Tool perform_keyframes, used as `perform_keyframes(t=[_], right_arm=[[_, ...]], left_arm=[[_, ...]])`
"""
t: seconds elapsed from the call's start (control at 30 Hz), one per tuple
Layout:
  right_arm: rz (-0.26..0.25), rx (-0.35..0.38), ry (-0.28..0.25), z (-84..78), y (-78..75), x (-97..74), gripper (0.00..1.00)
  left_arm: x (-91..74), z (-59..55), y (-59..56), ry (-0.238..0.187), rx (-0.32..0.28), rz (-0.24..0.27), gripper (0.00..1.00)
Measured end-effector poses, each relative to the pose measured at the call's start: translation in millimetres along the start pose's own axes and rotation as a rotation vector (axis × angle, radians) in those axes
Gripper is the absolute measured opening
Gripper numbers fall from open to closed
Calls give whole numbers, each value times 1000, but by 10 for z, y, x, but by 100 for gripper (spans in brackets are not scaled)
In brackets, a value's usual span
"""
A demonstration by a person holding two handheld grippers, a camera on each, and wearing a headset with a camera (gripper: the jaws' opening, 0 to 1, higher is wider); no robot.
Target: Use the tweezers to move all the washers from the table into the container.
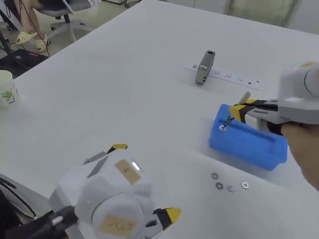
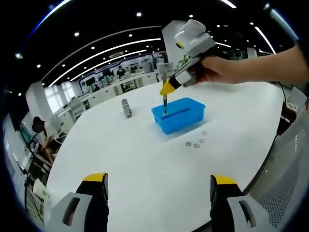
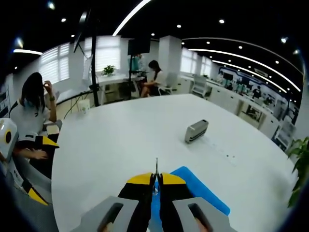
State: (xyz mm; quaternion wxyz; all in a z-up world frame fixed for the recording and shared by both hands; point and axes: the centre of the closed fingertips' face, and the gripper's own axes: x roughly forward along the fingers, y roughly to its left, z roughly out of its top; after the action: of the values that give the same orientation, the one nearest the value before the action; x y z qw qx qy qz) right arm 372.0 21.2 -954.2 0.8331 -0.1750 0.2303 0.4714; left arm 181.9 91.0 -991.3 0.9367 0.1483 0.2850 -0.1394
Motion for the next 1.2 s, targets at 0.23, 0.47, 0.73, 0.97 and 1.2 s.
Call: perform_keyframes(t=[0.23, 0.47, 0.73, 0.97, 1.2], right_arm=[[-19, 26, 34, -181, -73, 156, 0], [-34, 64, 44, -286, -127, 275, 0], [-45, 85, 71, -406, -109, 362, 0], [-56, 101, 84, -484, -123, 396, 1], [-58, 123, 85, -477, -134, 421, 2]], left_arm=[[21, -29, -58, 19, 14, -25, 88], [18, -26, -60, 18, 17, -27, 89], [-20, 60, -33, -32, -11, -21, 89], [-22, 60, -29, -33, -6, -18, 90], [-22, 59, -44, -31, 8, -19, 90]])
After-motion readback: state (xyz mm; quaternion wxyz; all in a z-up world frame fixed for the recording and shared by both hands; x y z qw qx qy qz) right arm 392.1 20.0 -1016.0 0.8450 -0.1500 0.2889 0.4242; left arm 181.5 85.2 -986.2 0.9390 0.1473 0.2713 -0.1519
